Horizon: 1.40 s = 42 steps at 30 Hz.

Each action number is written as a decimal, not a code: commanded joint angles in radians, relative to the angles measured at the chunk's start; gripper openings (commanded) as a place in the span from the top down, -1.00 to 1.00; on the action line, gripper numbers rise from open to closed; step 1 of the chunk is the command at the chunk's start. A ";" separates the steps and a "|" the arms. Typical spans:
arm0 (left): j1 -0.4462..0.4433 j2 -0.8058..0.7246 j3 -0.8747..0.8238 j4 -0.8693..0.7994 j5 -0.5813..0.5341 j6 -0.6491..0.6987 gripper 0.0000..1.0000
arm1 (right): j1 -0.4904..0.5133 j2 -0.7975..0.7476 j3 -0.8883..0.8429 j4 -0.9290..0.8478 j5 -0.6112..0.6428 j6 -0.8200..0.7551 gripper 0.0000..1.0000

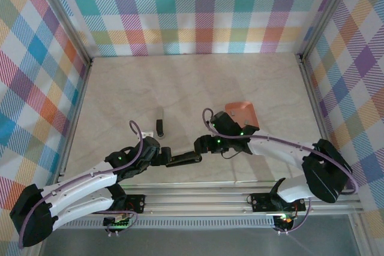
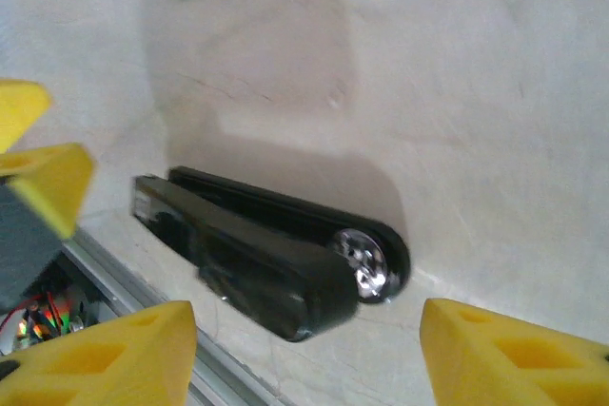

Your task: Load the staples into the stapler

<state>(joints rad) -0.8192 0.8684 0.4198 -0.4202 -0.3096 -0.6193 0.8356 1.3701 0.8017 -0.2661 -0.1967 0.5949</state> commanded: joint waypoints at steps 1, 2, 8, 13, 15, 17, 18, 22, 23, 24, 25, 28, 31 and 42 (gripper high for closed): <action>0.005 -0.006 0.046 -0.057 -0.059 -0.056 -0.99 | 0.023 -0.046 0.059 -0.089 0.067 -0.357 -0.32; 0.006 0.000 0.057 -0.086 -0.081 -0.072 -0.99 | 0.031 -0.050 0.062 -0.082 0.068 -0.438 -0.31; 0.006 0.060 0.097 -0.201 -0.187 -0.168 -0.99 | 0.073 0.029 0.155 -0.158 0.086 -0.864 -0.31; 0.005 0.101 0.125 -0.271 -0.239 -0.228 -0.99 | 0.120 0.167 0.254 -0.217 0.090 -1.035 -0.31; 0.005 0.112 0.136 -0.308 -0.267 -0.260 -0.99 | 0.142 0.218 0.281 -0.240 0.083 -1.093 -0.31; 0.005 0.114 0.139 -0.336 -0.287 -0.283 -0.99 | 0.159 0.266 0.302 -0.246 0.102 -1.125 -0.30; 0.006 0.112 0.136 -0.336 -0.290 -0.285 -0.99 | 0.163 0.288 0.309 -0.252 0.101 -1.141 -0.29; 0.006 0.097 0.121 -0.313 -0.288 -0.270 -0.99 | 0.171 0.358 0.338 -0.271 0.079 -1.165 -0.25; 0.006 0.096 0.120 -0.312 -0.288 -0.269 -0.99 | 0.171 0.368 0.342 -0.271 0.076 -1.166 -0.23; 0.006 0.096 0.119 -0.312 -0.291 -0.268 -0.99 | 0.171 0.378 0.346 -0.271 0.069 -1.166 -0.20; 0.005 0.096 0.117 -0.313 -0.294 -0.270 -0.99 | 0.171 0.388 0.349 -0.272 0.061 -1.168 -0.13; 0.006 0.096 0.118 -0.331 -0.309 -0.288 -0.99 | 0.171 0.404 0.366 -0.300 0.035 -1.183 0.22; 0.005 0.088 0.126 -0.386 -0.355 -0.364 -0.99 | 0.171 0.386 0.370 -0.306 0.049 -1.177 0.66; 0.021 -0.058 0.111 -0.316 -0.520 -0.293 -0.99 | 0.126 0.362 0.523 -0.246 0.334 -0.576 0.93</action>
<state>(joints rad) -0.8131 0.8394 0.5308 -0.7502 -0.7097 -0.9451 0.9699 1.7412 1.2167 -0.5495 0.0299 -0.2646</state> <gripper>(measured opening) 0.996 0.211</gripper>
